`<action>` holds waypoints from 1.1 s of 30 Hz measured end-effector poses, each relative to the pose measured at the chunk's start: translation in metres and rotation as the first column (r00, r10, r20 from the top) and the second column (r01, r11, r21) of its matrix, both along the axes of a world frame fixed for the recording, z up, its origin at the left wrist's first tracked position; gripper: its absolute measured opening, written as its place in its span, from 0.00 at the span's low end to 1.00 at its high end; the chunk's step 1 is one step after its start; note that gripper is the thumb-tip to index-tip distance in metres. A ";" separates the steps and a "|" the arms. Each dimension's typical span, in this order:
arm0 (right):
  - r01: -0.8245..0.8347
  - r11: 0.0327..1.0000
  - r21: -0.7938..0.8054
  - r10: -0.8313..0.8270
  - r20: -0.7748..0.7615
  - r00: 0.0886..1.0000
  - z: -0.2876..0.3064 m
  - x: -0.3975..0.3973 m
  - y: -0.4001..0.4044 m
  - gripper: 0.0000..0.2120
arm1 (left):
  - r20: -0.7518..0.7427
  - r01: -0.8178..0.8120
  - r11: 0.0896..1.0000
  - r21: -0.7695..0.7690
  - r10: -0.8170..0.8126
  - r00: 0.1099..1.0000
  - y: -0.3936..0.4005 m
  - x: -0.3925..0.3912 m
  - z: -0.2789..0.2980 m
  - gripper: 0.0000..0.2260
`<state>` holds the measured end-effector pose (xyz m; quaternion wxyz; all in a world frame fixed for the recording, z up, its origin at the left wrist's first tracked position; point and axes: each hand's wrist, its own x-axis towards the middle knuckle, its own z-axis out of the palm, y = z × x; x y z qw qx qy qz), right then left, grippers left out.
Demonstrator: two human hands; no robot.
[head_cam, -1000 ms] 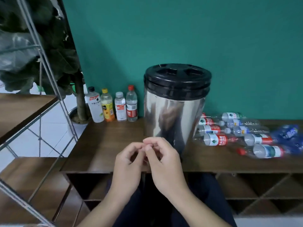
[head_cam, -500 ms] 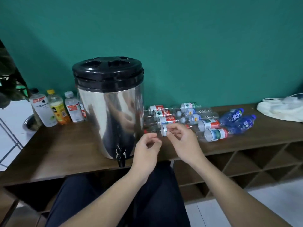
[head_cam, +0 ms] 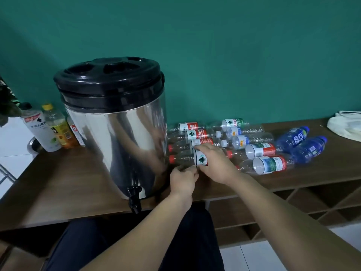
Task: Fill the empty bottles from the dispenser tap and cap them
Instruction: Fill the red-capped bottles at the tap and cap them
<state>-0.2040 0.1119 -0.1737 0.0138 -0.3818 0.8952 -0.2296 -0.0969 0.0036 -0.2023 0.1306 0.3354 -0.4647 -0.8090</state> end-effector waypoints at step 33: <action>0.225 0.817 -0.531 0.052 0.457 0.888 0.053 0.140 0.037 0.17 | -0.111 0.144 0.714 -0.686 -0.298 0.948 -0.012 0.108 0.048 0.29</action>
